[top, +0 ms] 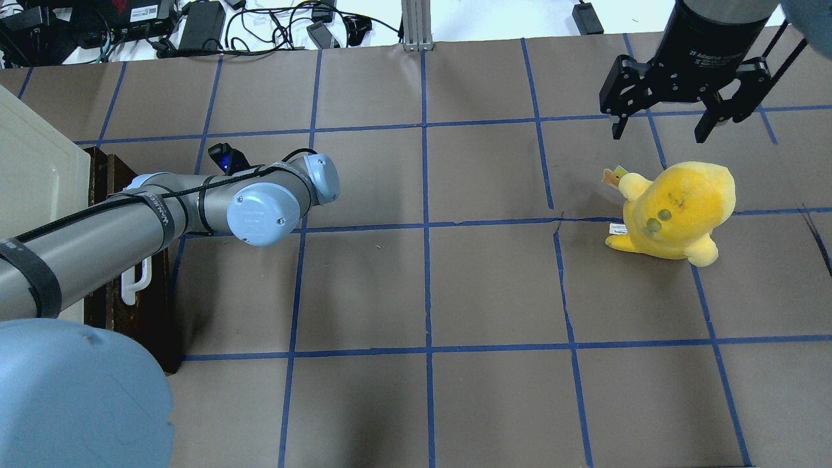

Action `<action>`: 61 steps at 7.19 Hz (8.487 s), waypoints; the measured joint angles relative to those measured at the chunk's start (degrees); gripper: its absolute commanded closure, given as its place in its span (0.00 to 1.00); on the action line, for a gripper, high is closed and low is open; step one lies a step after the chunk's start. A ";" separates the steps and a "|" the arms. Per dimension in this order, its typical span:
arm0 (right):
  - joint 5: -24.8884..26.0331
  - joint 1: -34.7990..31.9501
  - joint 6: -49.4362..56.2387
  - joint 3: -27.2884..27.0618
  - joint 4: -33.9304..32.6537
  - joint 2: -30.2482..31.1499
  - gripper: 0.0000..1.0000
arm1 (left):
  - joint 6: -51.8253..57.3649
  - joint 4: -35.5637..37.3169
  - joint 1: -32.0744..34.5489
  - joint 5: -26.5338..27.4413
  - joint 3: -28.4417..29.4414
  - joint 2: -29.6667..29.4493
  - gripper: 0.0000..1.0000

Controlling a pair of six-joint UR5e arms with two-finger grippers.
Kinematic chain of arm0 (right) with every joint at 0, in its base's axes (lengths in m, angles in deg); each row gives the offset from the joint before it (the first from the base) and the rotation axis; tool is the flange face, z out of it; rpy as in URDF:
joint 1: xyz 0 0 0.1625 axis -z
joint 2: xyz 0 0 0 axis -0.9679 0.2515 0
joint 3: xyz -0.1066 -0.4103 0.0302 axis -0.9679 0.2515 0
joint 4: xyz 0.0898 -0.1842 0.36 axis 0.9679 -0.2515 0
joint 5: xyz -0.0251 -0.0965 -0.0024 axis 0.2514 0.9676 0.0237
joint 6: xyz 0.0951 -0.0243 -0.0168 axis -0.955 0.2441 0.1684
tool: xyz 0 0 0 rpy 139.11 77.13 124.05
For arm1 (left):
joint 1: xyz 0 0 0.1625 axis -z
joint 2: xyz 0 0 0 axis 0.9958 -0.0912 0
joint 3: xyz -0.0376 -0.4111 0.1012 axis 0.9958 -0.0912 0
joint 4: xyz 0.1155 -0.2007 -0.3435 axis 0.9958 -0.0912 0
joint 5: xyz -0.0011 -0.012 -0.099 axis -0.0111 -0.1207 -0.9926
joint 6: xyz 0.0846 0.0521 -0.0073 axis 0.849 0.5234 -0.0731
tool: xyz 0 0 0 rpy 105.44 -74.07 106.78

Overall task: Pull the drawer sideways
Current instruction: 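Pull the handle with the left gripper, sliding the drawer out, then open the left gripper and lift it away from the handle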

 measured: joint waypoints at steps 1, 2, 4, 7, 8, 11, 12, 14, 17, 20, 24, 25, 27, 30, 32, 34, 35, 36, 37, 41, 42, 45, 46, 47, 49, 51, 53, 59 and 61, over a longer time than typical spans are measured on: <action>0.00 0.00 0.00 0.00 0.00 0.00 0.00 | 0.00 0.02 0.39 0.02 0.01 -0.02 0.82; 0.00 0.00 0.00 0.00 0.00 0.00 0.00 | 0.00 0.06 0.86 0.06 0.02 -0.02 0.82; 0.00 0.01 0.00 0.00 0.01 0.00 0.00 | 0.00 0.09 1.73 0.09 0.02 -0.02 0.82; 0.00 0.03 0.00 0.00 0.02 0.00 0.00 | 0.08 0.06 3.43 0.17 0.06 0.16 0.82; 0.00 0.03 0.00 0.00 0.06 0.00 0.00 | 0.14 0.07 4.06 0.18 0.06 0.22 0.82; 0.00 0.06 0.00 0.00 0.01 0.00 0.00 | 0.17 0.09 5.03 0.18 0.02 0.30 0.82; 0.00 0.04 0.00 0.00 0.00 0.00 0.00 | 0.07 0.09 5.30 0.18 0.02 0.27 0.82; 0.00 0.05 0.00 0.00 0.02 0.00 0.00 | -0.27 0.07 5.59 0.16 0.02 0.18 0.82; 0.00 0.05 0.00 0.00 0.03 0.00 0.00 | -0.43 -0.01 6.32 0.07 0.09 0.07 0.87; 0.00 0.00 0.00 0.00 0.03 0.00 0.00 | -0.46 -0.01 6.54 0.08 0.17 -0.08 0.87; 0.00 0.01 0.00 0.00 0.06 0.00 0.00 | 0.26 -0.78 6.38 0.02 3.05 -0.55 0.87; 0.00 0.05 0.00 0.00 0.06 0.00 0.00 | 0.27 -0.95 6.38 0.01 3.18 -0.70 0.88; 0.00 0.04 0.00 0.00 0.05 0.00 0.00 | -0.27 -1.77 6.60 0.01 3.08 -0.85 0.88; 0.00 0.07 0.00 0.00 0.04 0.00 0.00 | -0.72 -2.84 7.45 0.02 3.01 -0.90 0.88; 0.00 0.03 0.00 0.00 0.01 0.00 0.00 | -0.30 -2.84 7.57 0.05 3.50 -1.04 0.88; 0.00 0.01 0.00 0.00 0.00 0.00 0.00 | 0.04 -2.82 7.59 -0.10 4.62 -1.58 0.88; 0.00 0.00 0.00 0.00 0.02 0.00 0.00 | -0.04 -2.81 7.60 -0.36 4.86 -1.87 0.88; 0.00 0.01 0.00 0.00 0.05 0.00 0.00 | -0.12 -2.82 7.63 -0.52 4.83 -2.04 0.88; 0.00 0.03 0.00 0.00 0.08 0.00 0.00 | -0.15 -2.88 7.84 -0.58 4.71 -2.06 0.88; 0.00 0.06 0.00 0.00 0.00 0.00 0.00 | -0.26 -3.40 8.88 -0.61 4.51 -1.82 0.88; 0.00 0.04 0.00 0.00 0.00 0.00 0.00 | -0.26 -3.42 8.90 -0.60 4.50 -1.89 0.88; 0.00 0.02 0.00 0.00 0.00 0.00 0.00 | -0.23 -3.43 8.92 -0.14 4.66 -2.11 0.86; 0.00 0.01 0.00 0.00 0.00 0.00 0.00 | -0.24 -3.48 8.94 -0.10 4.62 -2.11 0.83; 0.00 0.00 0.00 0.00 0.02 0.00 0.00 | -0.26 -3.79 8.97 -0.08 4.52 -2.06 0.80; 0.00 0.01 0.00 0.00 0.08 0.00 0.00 | -0.31 -4.41 9.06 -0.13 4.45 -1.88 0.00; 0.00 0.02 0.00 0.00 0.03 0.00 0.00 | 0.24 -4.39 9.12 -0.28 4.79 -1.00 0.00; 0.00 0.00 0.00 0.00 0.00 0.00 0.00 | 0.57 -4.09 9.34 -1.72 5.68 1.15 0.00; 0.00 0.01 0.00 0.00 0.09 0.00 0.00 | 12.18 -3.36 6.37 -27.63 16.26 10.79 0.00; 0.00 0.04 0.00 0.00 0.07 0.01 0.00 | 17.27 -3.11 2.51 -43.44 18.75 15.96 0.00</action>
